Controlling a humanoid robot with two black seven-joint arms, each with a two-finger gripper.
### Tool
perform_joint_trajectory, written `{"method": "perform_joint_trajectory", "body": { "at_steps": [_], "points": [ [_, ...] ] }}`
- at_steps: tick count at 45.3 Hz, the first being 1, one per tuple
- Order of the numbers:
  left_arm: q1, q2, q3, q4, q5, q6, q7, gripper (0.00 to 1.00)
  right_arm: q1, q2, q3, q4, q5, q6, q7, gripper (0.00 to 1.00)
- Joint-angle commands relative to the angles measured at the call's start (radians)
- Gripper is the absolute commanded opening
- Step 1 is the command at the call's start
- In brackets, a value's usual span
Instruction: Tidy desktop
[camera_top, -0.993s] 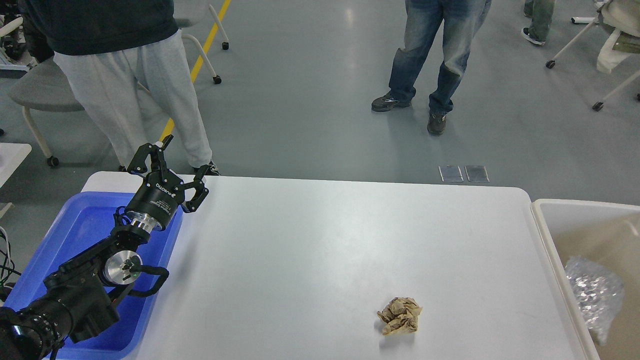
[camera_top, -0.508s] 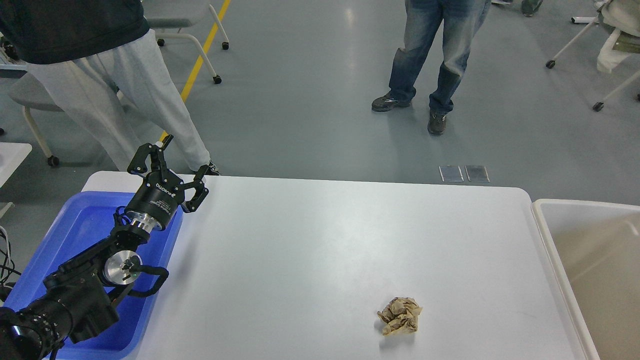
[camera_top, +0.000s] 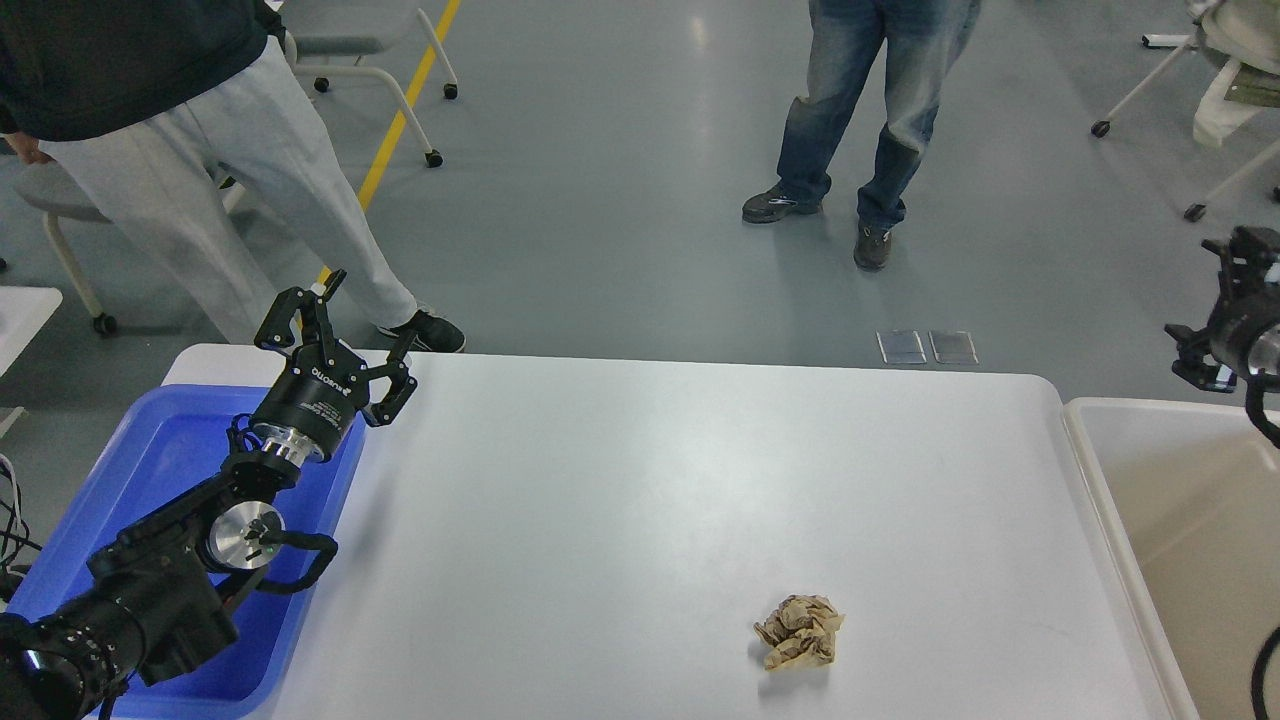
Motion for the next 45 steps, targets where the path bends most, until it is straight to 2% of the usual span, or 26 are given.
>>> {"method": "perform_joint_trajectory", "body": {
  "at_steps": [1, 8, 23, 31, 37, 45],
  "points": [
    [0.001, -0.001, 0.000, 0.000, 0.000, 0.000, 0.000, 1.00, 0.063, 0.147, 0.256, 0.003, 0.109, 0.002, 0.000, 0.99],
    [0.000, 0.000, 0.000, 0.000, 0.000, 0.000, 0.000, 1.00, 0.079, 0.249, 0.341, 0.003, 0.112, 0.005, 0.002, 1.00],
    [0.000, 0.000, 0.000, 0.000, 0.000, 0.000, 0.000, 1.00, 0.063, 0.463, 0.348, 0.007, 0.115, 0.019, 0.003, 1.00],
    [0.000, 0.000, 0.000, 0.000, 0.000, 0.000, 0.000, 1.00, -0.032, 0.486, 0.370, 0.083, 0.173, 0.180, 0.003, 1.00],
    [0.000, -0.001, 0.000, 0.000, 0.000, 0.000, 0.000, 1.00, -0.113, 0.486, 0.371, 0.160, 0.172, 0.258, 0.005, 1.00],
    [0.001, 0.000, 0.000, 0.000, 0.000, 0.000, 0.000, 1.00, -0.200, 0.486, 0.361, 0.165, 0.170, 0.402, 0.005, 1.00]
  ]
}}
